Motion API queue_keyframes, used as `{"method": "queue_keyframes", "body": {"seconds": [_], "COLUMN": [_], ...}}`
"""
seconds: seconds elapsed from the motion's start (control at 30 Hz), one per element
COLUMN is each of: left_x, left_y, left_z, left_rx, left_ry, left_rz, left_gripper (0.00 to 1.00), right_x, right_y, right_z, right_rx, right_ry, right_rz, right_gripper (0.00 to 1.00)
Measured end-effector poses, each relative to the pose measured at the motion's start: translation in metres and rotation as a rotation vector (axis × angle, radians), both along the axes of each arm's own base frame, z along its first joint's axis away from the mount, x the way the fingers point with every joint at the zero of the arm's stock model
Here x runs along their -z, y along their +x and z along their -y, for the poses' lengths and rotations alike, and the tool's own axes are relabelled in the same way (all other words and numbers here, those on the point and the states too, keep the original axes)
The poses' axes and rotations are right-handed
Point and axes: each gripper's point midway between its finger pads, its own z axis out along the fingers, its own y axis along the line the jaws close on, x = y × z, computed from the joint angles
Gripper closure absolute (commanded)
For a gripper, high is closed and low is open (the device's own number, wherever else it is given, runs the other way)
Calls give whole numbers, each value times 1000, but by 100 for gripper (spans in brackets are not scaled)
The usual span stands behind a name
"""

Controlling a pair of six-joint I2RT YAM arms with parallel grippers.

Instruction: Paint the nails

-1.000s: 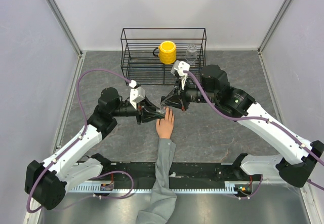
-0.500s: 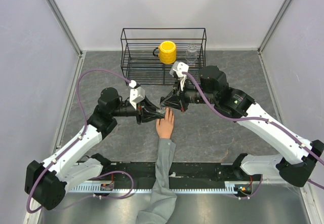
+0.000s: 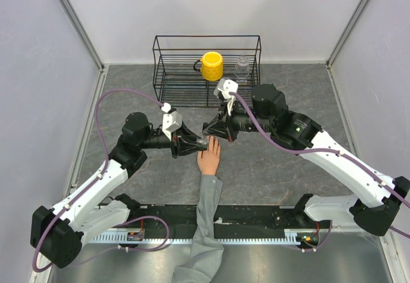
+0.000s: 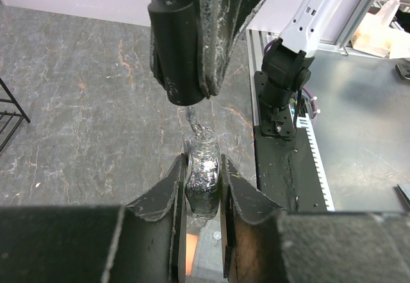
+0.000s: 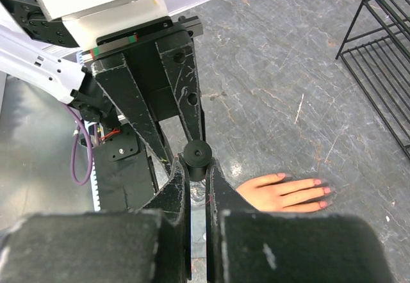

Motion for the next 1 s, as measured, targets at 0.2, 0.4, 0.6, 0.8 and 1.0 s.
{"method": "queue_keyframes", "body": {"seconds": [0.2,0.4,0.6,0.8,1.0], "left_x": [0,0,-2,-5,3], "left_y": [0,-1,-2,0,2], "left_z": [0,0,0,-2,-3], "left_rx": [2,2,0,-19,-50], "left_ry": [0,0,-4,-11,4], "left_rz": [0,0,6,20,-2], "left_gripper": [98,98,98,98,98], "right_x": [0,1,8,19,30], "right_y": [-5,-7,-7,-11,-12], "right_z": [-2,-4,-3,-7,-9], "right_rx": [-15,-22,-19,-26,61], "right_ry": [0,-1,-14,-20,5], "right_rz": [0,-1,-12,-30,-34], "right_gripper": [100,100,100,100,100]}}
